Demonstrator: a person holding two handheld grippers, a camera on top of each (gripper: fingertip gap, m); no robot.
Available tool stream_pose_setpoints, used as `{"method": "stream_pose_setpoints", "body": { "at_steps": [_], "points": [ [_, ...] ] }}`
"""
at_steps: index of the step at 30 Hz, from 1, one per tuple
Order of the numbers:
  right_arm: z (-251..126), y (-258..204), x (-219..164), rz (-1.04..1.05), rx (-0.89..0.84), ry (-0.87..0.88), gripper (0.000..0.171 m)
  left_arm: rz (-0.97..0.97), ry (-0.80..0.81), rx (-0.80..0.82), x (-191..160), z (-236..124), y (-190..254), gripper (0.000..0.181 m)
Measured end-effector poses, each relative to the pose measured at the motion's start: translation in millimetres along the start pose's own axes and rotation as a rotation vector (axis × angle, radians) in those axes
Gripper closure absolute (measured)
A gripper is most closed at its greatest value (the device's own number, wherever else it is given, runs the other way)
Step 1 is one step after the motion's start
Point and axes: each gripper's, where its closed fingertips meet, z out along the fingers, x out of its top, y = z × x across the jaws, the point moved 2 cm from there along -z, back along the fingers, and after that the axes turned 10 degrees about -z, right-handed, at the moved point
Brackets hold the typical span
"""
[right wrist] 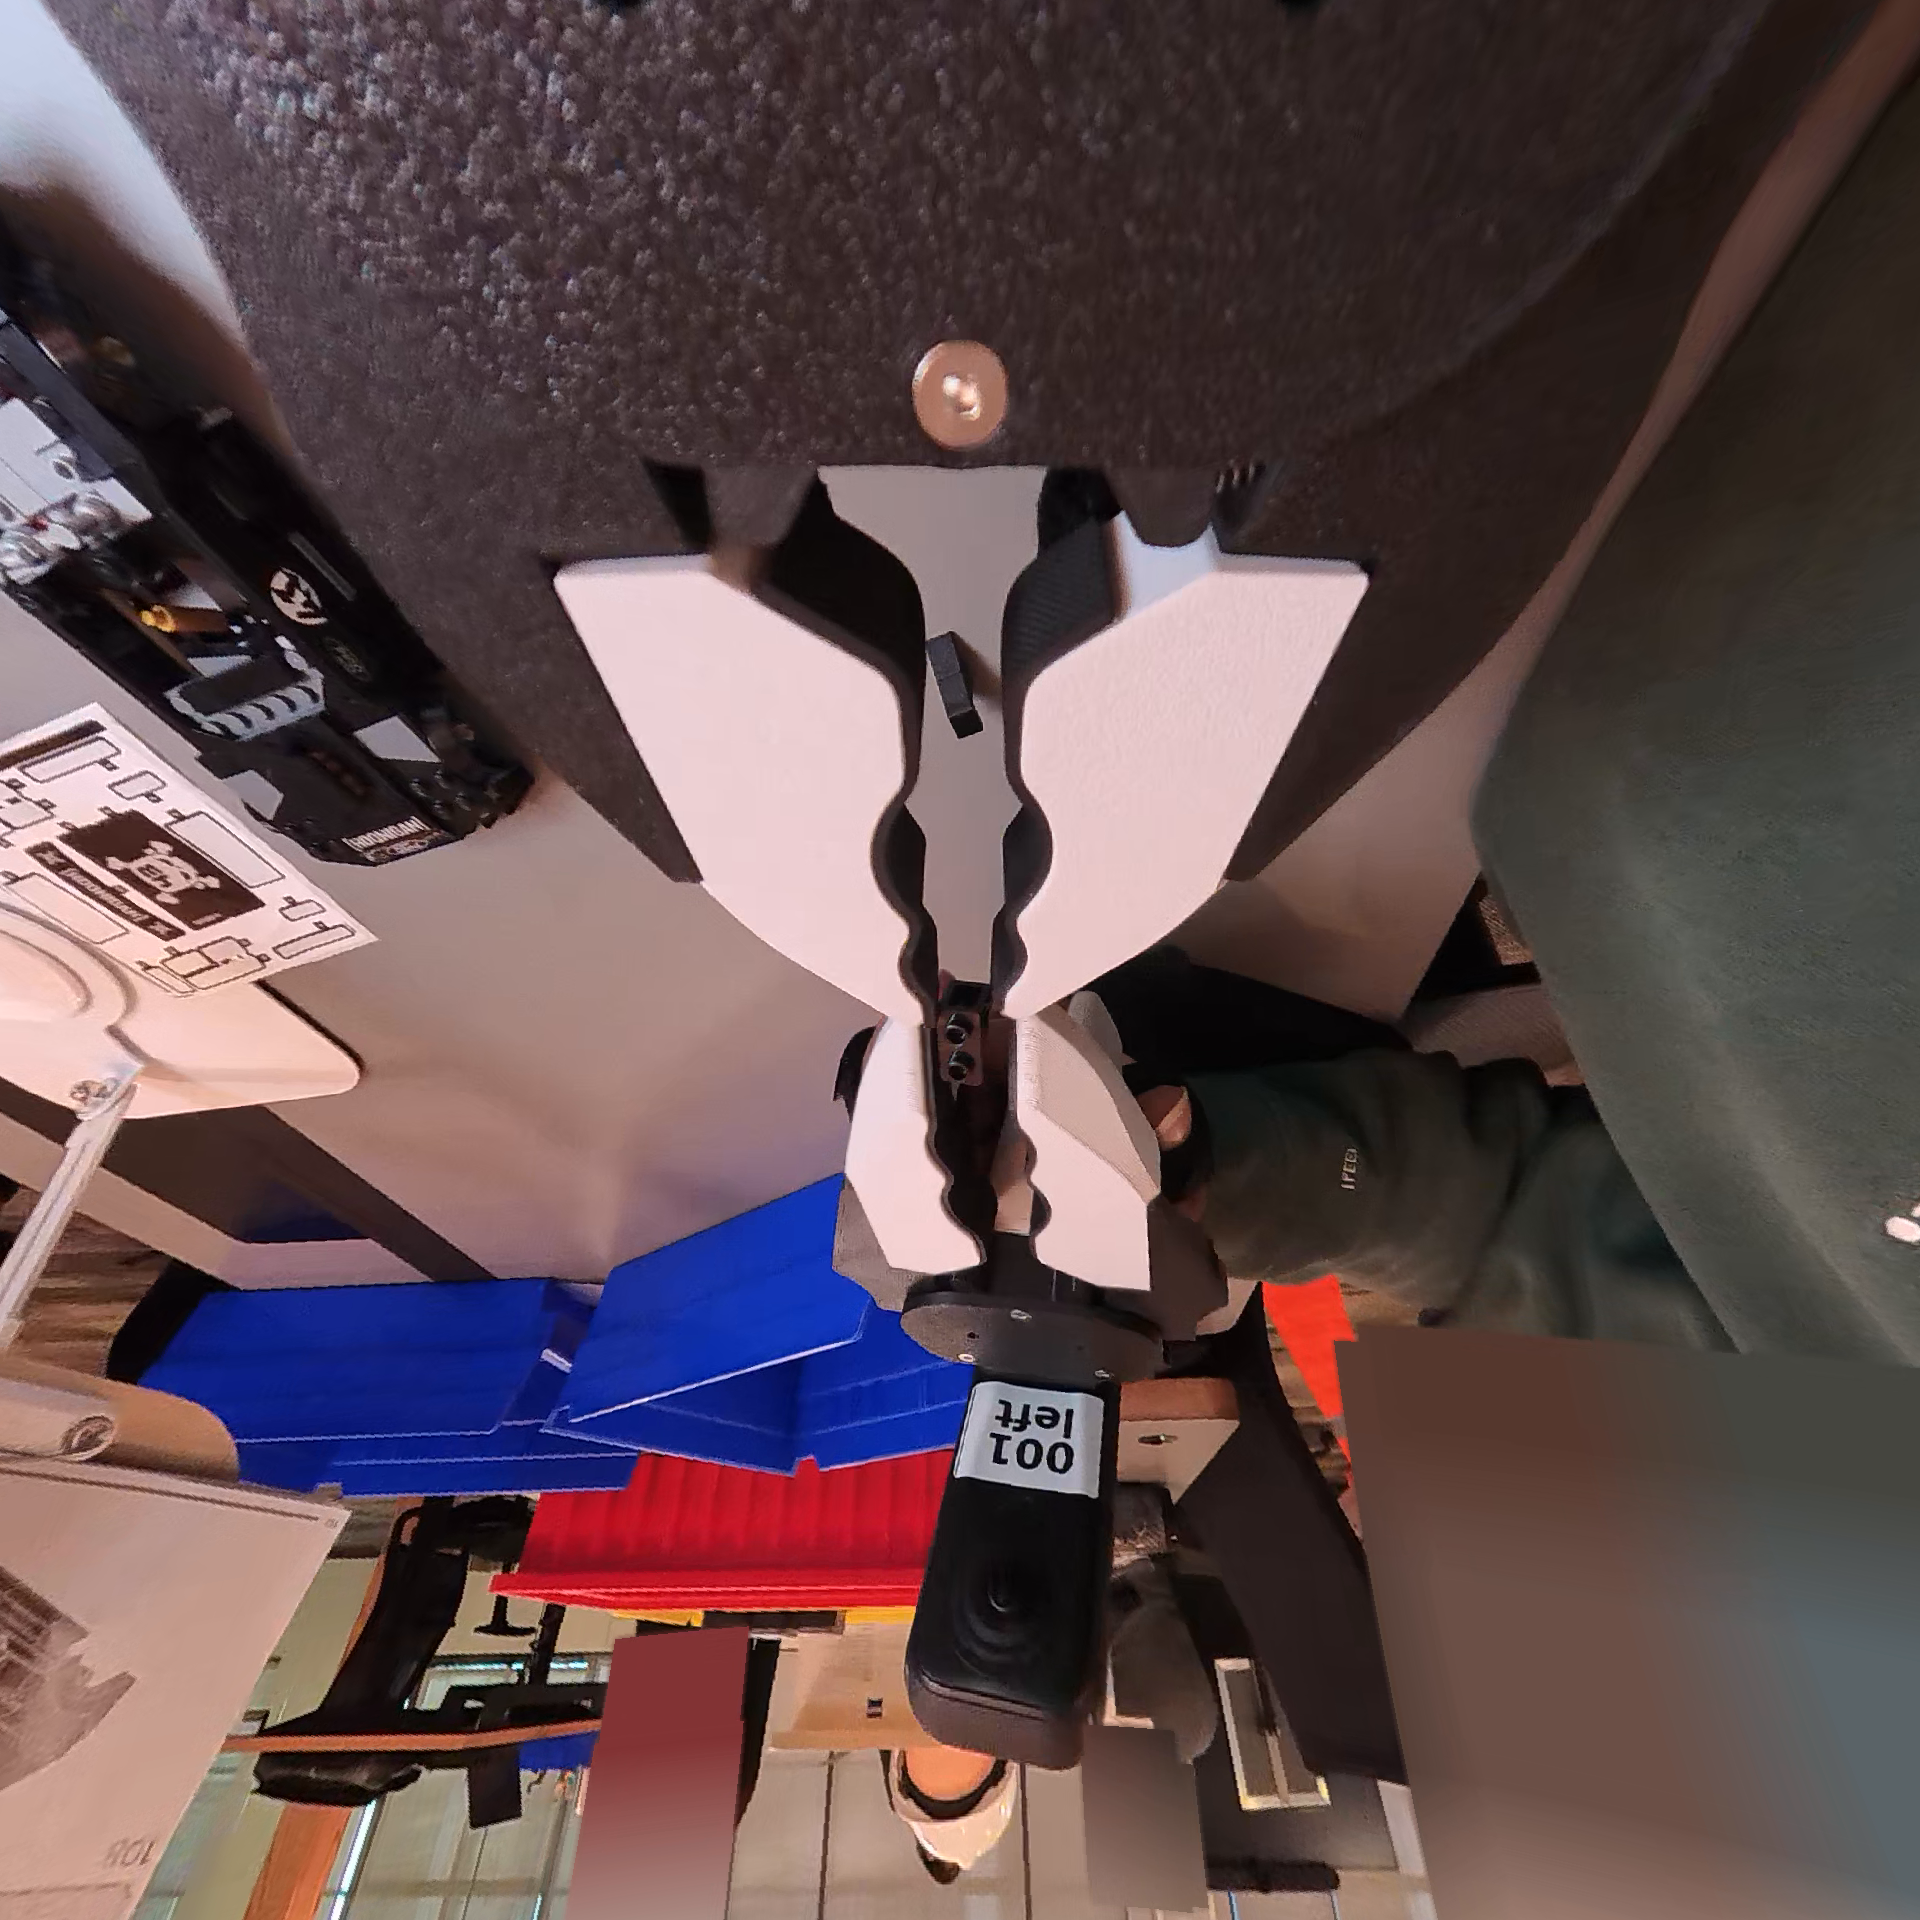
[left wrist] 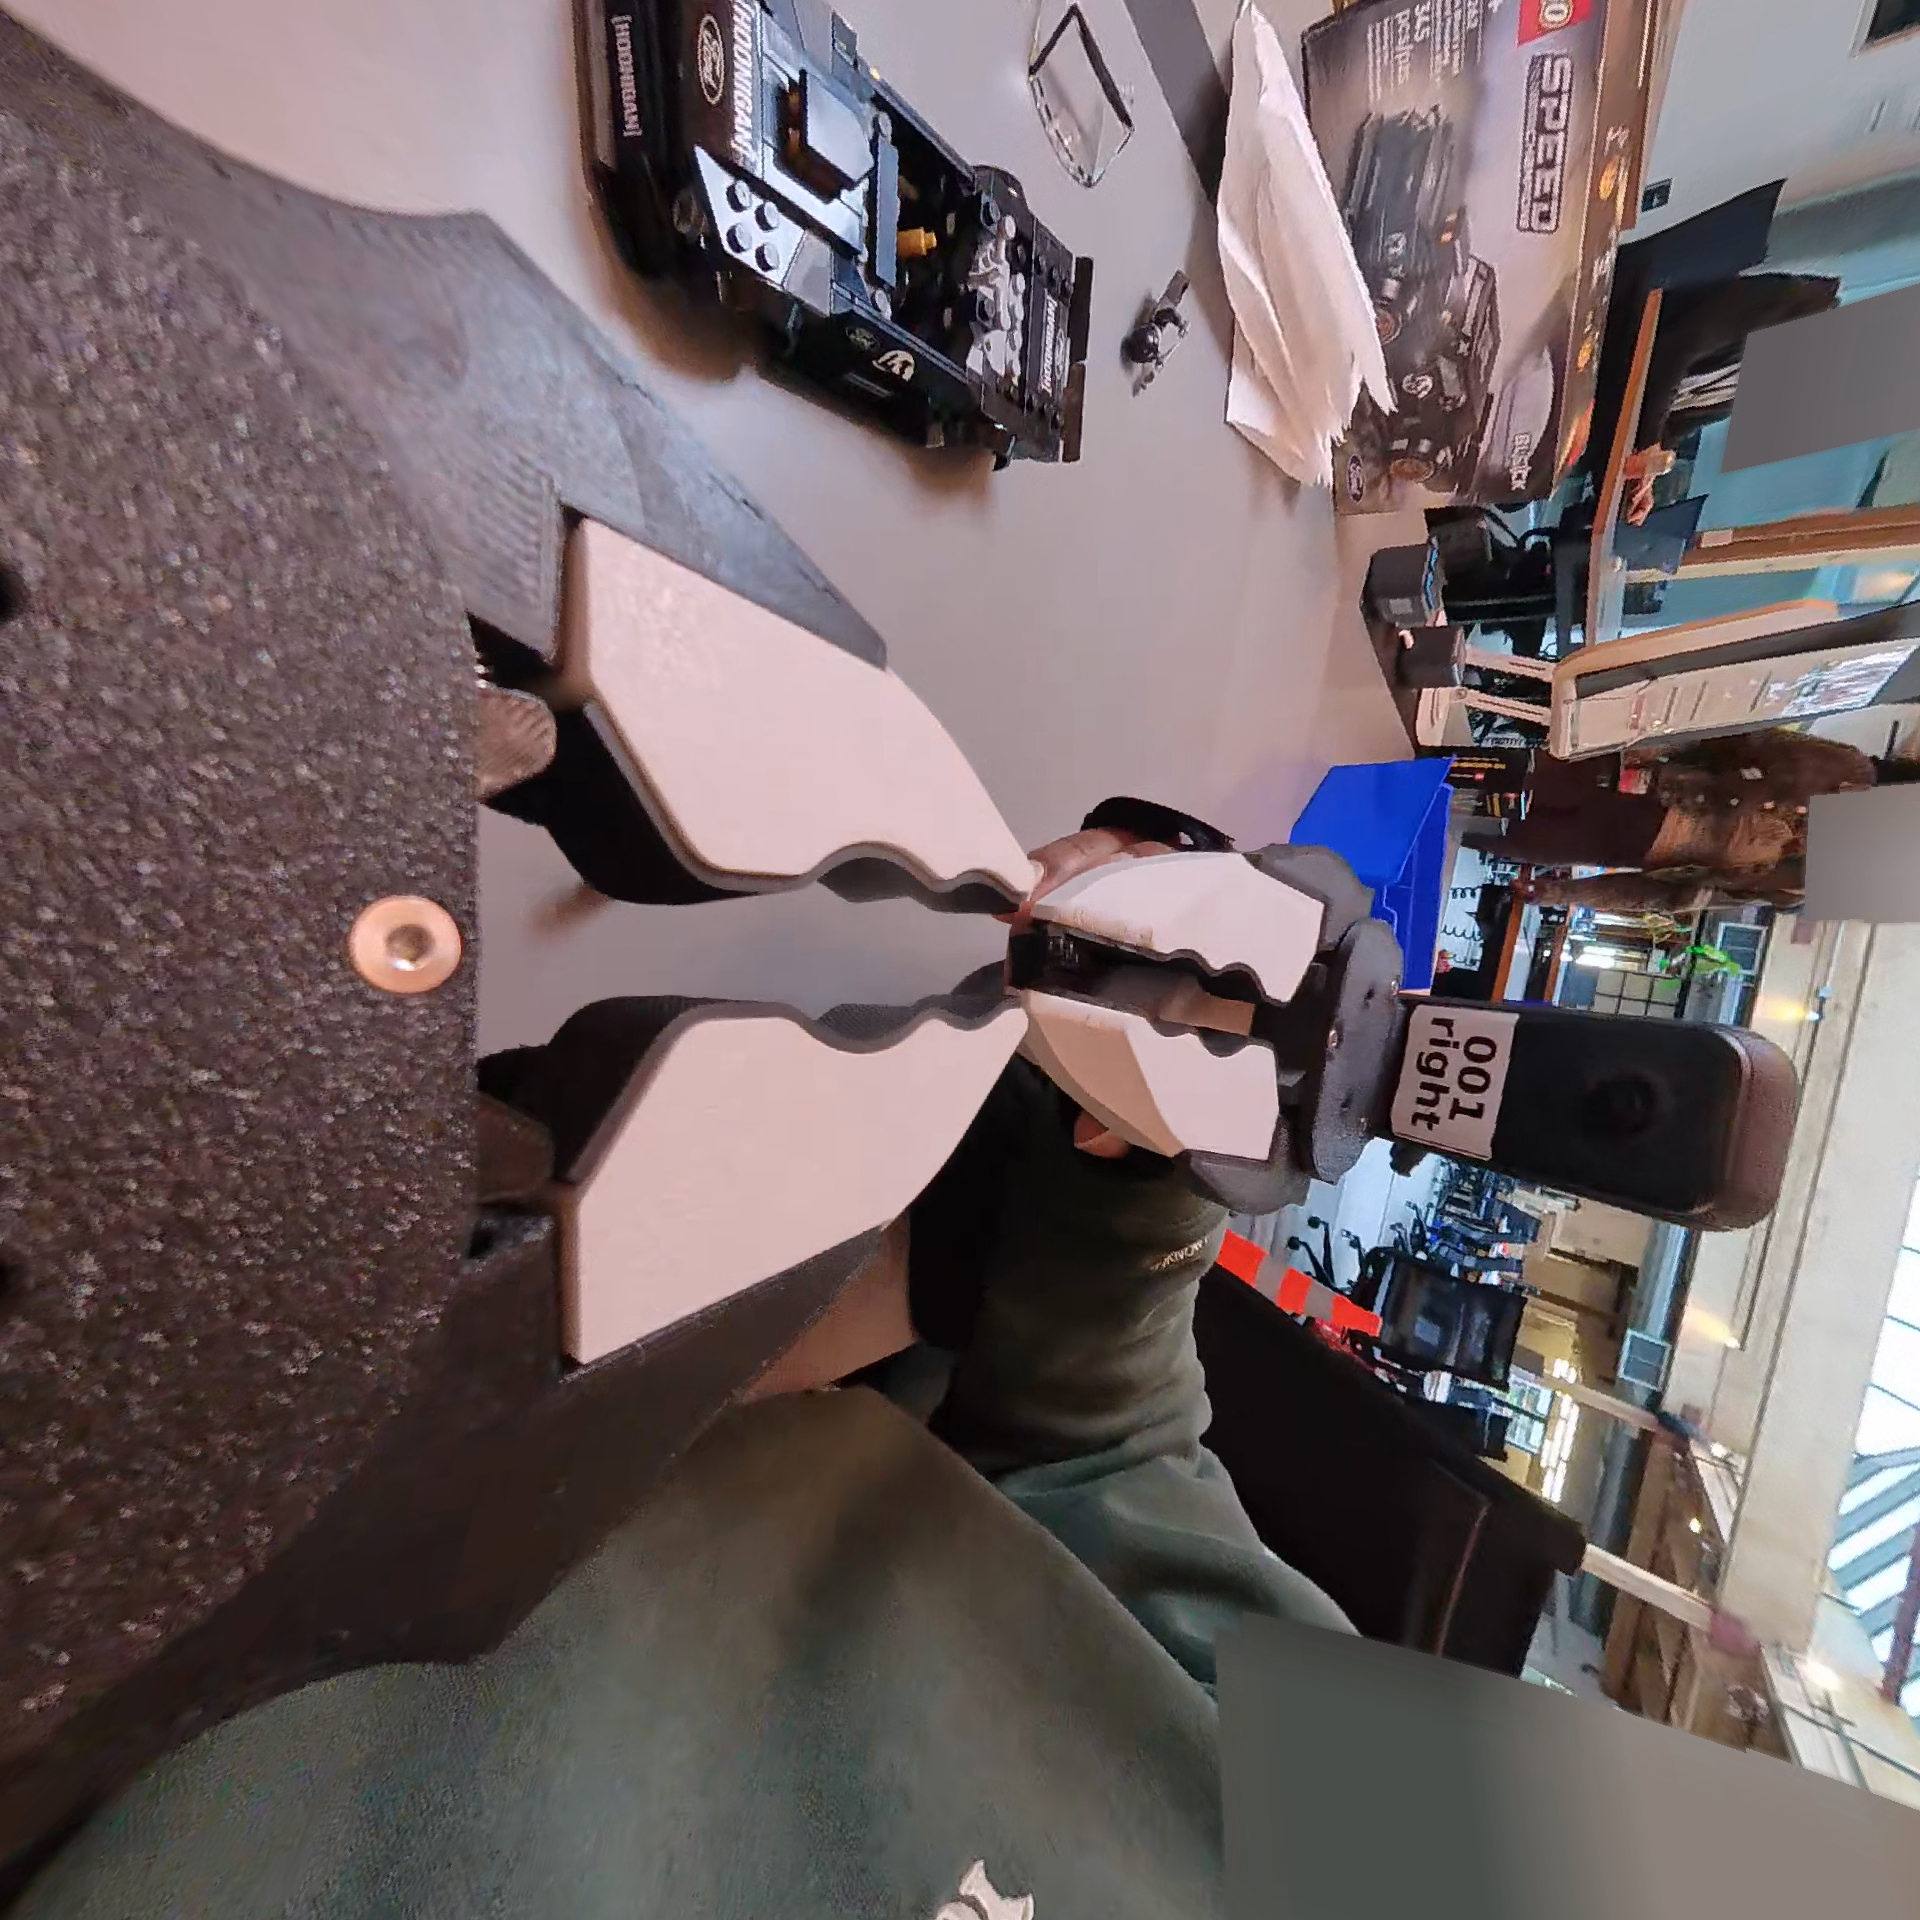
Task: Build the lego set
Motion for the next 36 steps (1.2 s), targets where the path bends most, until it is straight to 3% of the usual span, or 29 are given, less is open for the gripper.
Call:
{"method": "stream_pose_setpoints", "body": {
  "at_steps": [14, 23, 27, 32, 36],
  "points": [
    [4, -3, -5, -0.093, -0.028, -0.061, 0.162, -0.012, 0.008, -0.012, 0, -1, 0, 0.173],
    [4, 2, -12, -0.032, -0.037, -0.106, 0.16, 0.04, -0.008, 0.043, 0, -4, -7, 0.173],
    [3, 4, -34, -0.001, -0.004, -0.229, 0.148, 0.032, 0.016, 0.067, 5, -11, -15, 0.173],
    [2, -3, -80, -0.052, 0.107, -0.506, 0.148, 0.041, -0.003, 0.09, 2, -18, -27, 0.173],
    [11, -14, -95, -0.096, 0.216, -0.6, 0.145, 0.031, -0.034, 0.107, -5, -20, -36, 0.173]
  ]
}}
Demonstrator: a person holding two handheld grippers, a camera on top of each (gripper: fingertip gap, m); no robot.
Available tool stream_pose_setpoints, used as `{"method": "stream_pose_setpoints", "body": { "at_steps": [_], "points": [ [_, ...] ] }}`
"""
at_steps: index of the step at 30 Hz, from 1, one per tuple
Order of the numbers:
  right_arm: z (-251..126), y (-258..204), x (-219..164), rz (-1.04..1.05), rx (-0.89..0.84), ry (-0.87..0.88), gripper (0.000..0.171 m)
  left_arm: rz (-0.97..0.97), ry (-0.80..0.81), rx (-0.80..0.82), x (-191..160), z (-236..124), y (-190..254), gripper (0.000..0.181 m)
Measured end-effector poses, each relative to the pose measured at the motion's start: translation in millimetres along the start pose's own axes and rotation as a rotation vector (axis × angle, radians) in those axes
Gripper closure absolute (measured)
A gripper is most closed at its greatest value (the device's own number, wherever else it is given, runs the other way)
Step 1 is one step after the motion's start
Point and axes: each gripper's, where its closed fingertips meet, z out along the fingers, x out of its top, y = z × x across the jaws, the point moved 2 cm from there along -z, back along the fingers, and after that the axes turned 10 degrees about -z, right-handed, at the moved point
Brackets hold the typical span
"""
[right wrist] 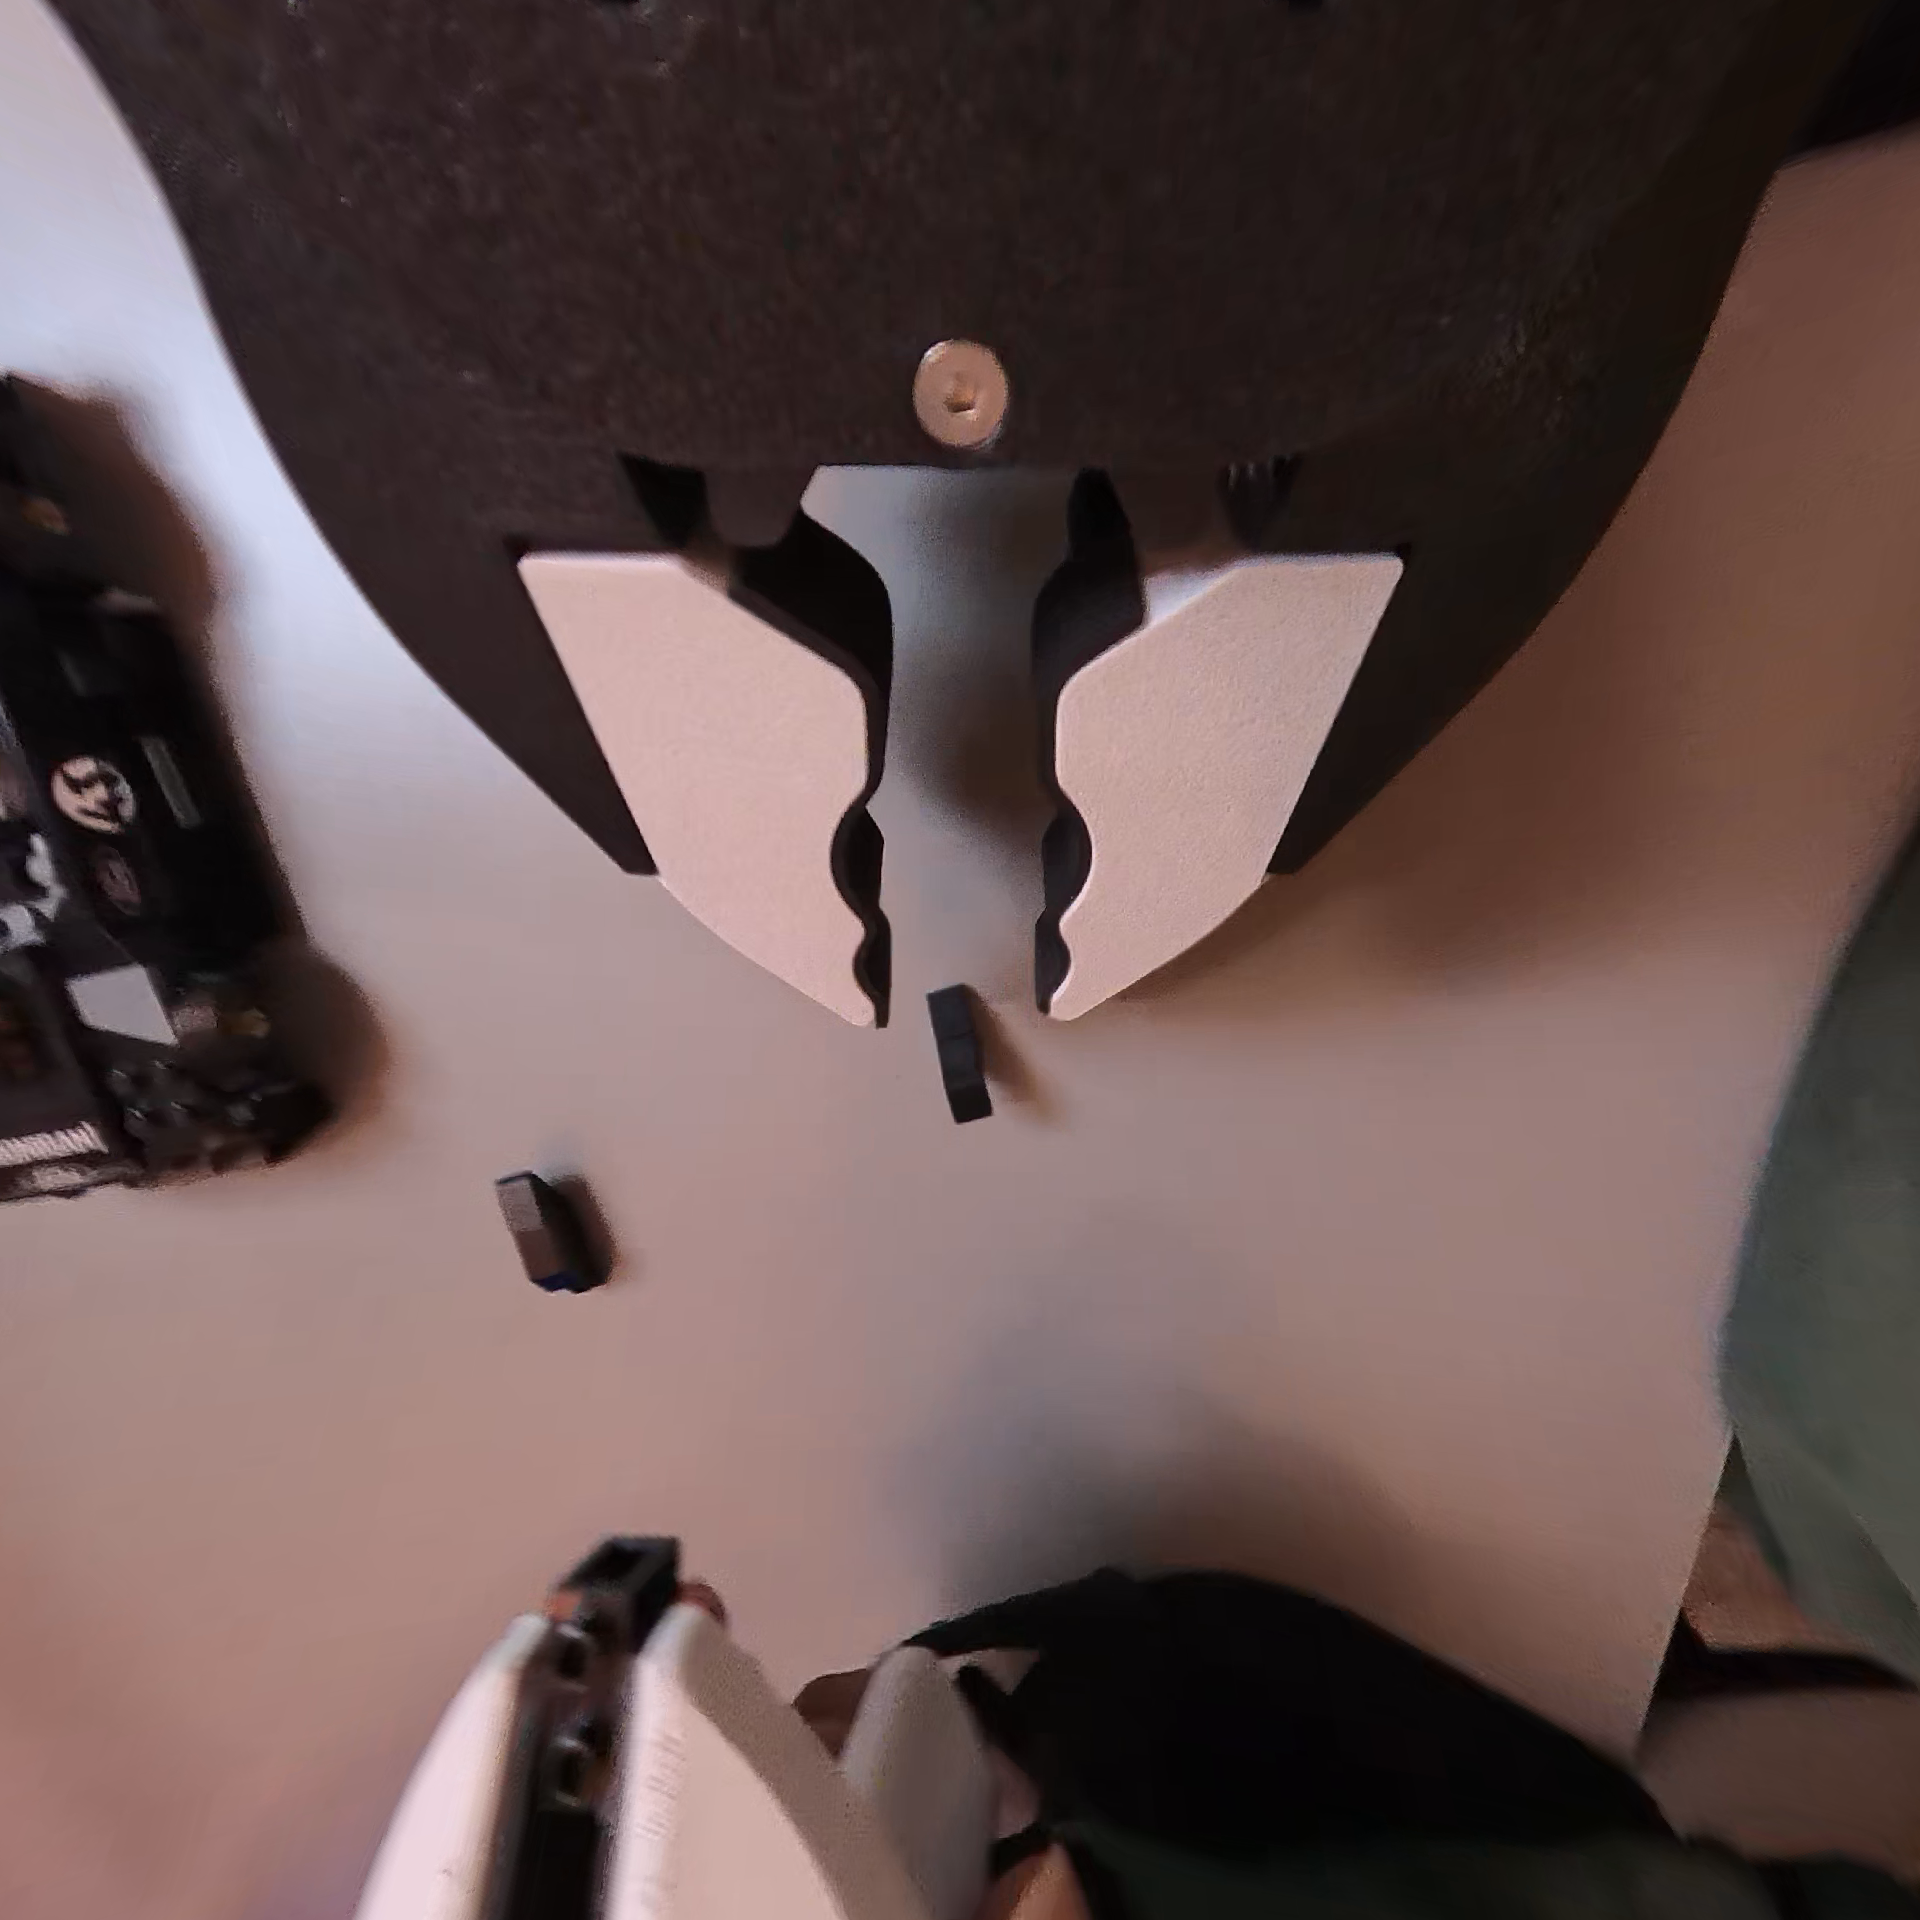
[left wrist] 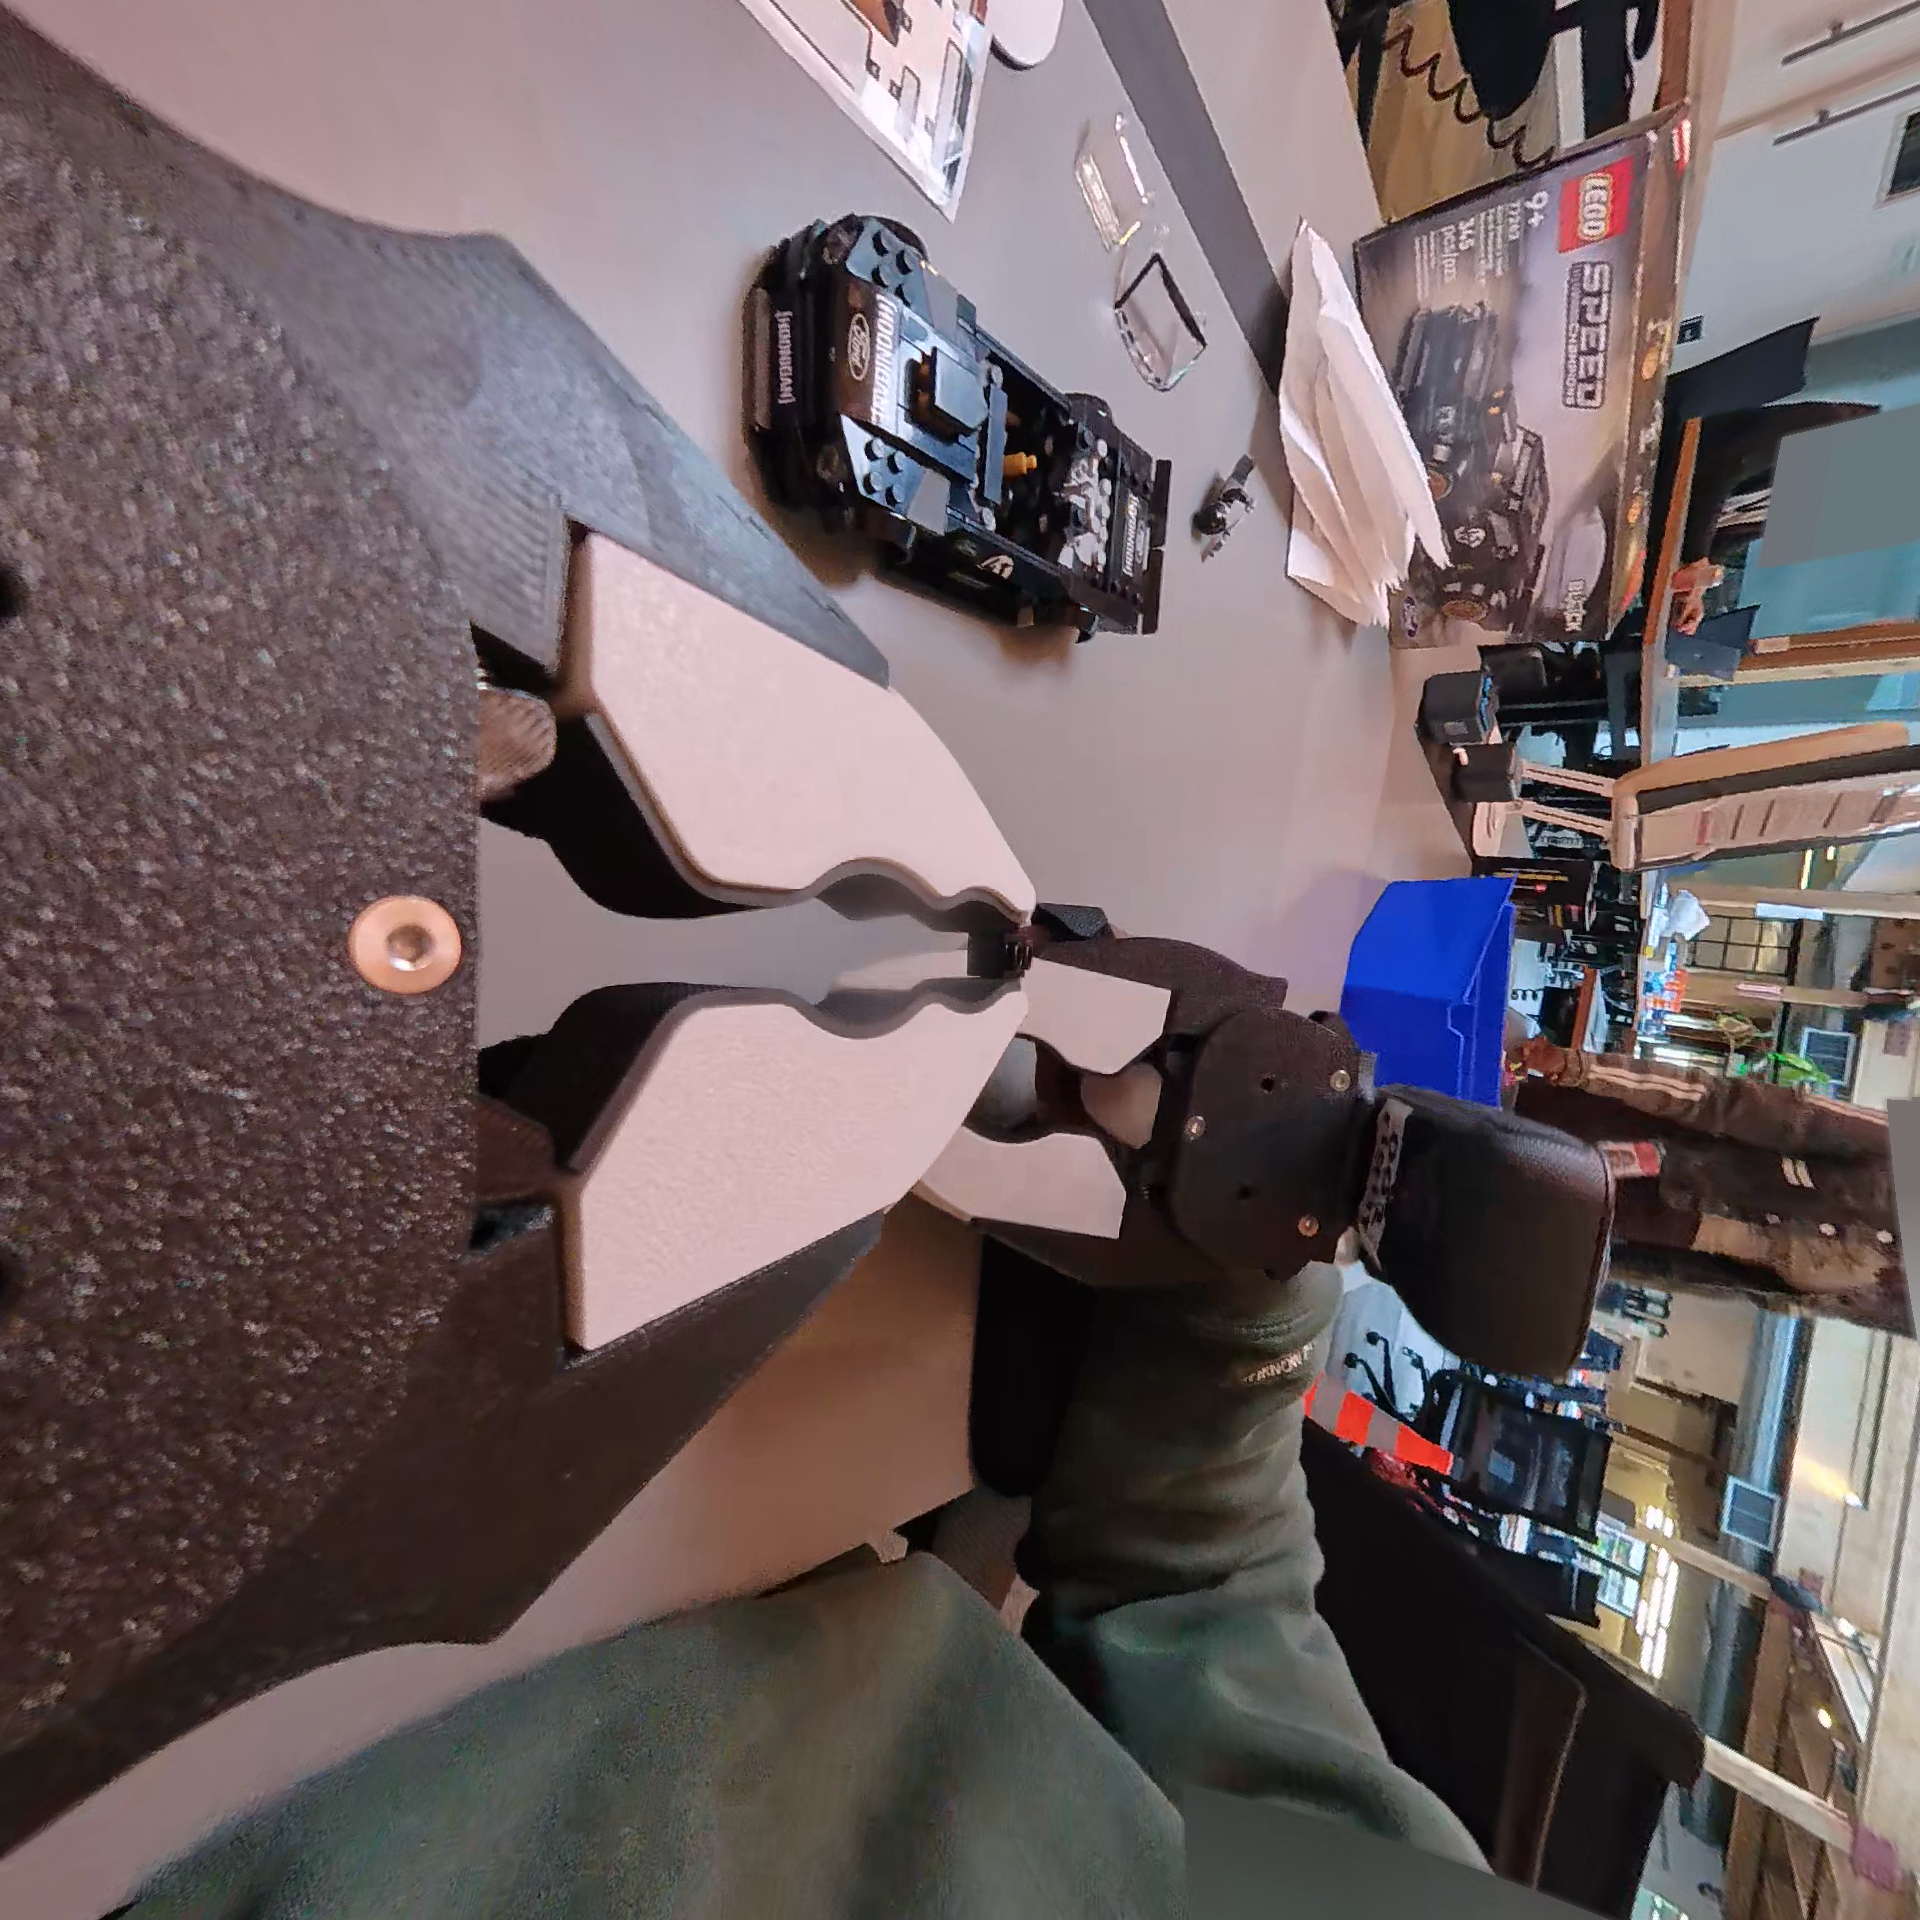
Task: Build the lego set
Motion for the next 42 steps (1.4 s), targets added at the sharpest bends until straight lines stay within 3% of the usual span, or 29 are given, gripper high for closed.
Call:
{"method": "stream_pose_setpoints", "body": {
  "at_steps": [5, 10, 20, 42],
  "points": [
    [16, 0, -1, -0.043, 0.049, -0.055, 0.145, 0.002, -0.033, 0.005, -6, 2, -2, 0.173],
    [22, 4, 0, -0.044, 0.008, -0.039, 0.163, -0.002, -0.048, 0.002, -9, 3, -2, 0.173],
    [-56, 39, 41, 0.19, -0.137, 0.39, 0.163, -0.01, -0.025, -0.024, -7, 6, 3, 0.173],
    [-30, 21, 41, 0.19, -0.06, 0.312, 0.163, -0.016, -0.069, -0.061, -19, 19, 14, 0.173]
  ]
}}
